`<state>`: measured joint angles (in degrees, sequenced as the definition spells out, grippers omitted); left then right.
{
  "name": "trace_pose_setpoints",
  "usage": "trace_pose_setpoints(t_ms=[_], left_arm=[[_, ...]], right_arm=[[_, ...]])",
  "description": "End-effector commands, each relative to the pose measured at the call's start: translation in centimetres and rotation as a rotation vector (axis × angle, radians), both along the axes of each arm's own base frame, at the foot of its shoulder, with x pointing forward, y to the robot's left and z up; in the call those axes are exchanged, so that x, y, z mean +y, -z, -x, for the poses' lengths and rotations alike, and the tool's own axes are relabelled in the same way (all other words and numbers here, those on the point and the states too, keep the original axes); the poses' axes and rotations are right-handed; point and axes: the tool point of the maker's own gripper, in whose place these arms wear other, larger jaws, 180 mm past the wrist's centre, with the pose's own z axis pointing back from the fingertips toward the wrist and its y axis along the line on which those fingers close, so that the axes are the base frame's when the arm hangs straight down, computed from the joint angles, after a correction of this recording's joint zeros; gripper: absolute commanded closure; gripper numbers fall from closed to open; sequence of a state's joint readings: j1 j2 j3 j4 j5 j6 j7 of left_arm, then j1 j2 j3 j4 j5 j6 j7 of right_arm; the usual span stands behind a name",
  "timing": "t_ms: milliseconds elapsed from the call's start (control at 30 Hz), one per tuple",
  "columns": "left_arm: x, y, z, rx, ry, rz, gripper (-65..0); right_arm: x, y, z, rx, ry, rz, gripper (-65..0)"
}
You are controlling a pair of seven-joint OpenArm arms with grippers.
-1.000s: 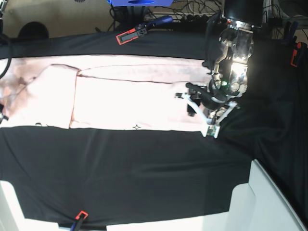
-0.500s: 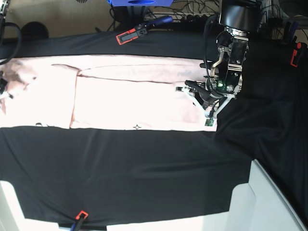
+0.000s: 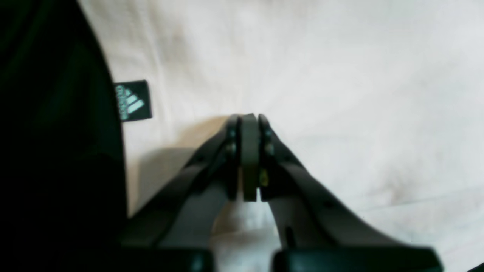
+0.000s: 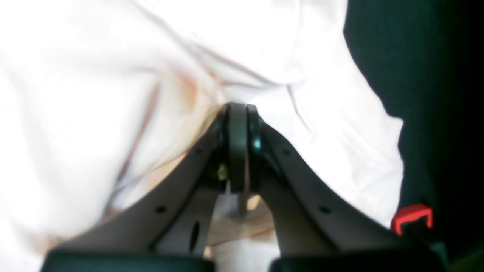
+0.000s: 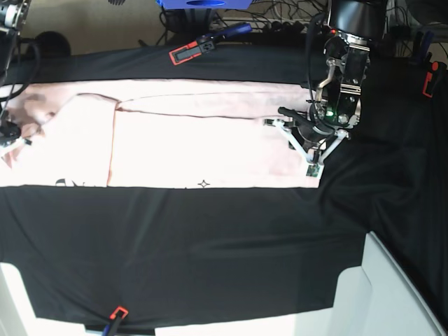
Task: Fold the T-shirt properly
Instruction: 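Grasp the shirt side edge with the left gripper and pull it outward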
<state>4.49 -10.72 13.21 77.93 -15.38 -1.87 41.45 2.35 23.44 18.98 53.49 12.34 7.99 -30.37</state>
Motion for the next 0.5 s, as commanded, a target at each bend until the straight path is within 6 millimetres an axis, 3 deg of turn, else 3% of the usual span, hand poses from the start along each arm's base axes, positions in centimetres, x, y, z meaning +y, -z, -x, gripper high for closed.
trace_pose_setpoints(t_ms=[0,167,267,367,467], left_arm=[[1.2,-1.3,-0.9,-0.032,-0.010,-0.035,-1.0],[3.3,-6.9,-3.0,-0.185,-0.102,-0.016,-1.3],[5.2,-9.6,-2.9,-0.219,-0.180,-0.013,-7.1],[7.0,-8.8,-1.6,-0.121,-0.233,-0.014,-23.3],[6.3,-8.3,-0.9,-0.076,-0.153,0.042,-38.1]], right_arm=[[-1.2,-2.1,-1.2,-0.055,-0.011,0.046,-0.6],[-0.8,-4.3,-1.4,-0.105,-0.067,0.097,-0.9],[-0.5,-5.0,-0.9,-0.111,-0.091,0.117,-0.9],[-0.4,-5.0,-0.1,-0.104,-0.104,0.127,-0.9],[-0.3,-5.0,0.3,-0.100,-0.111,0.131,-0.9]])
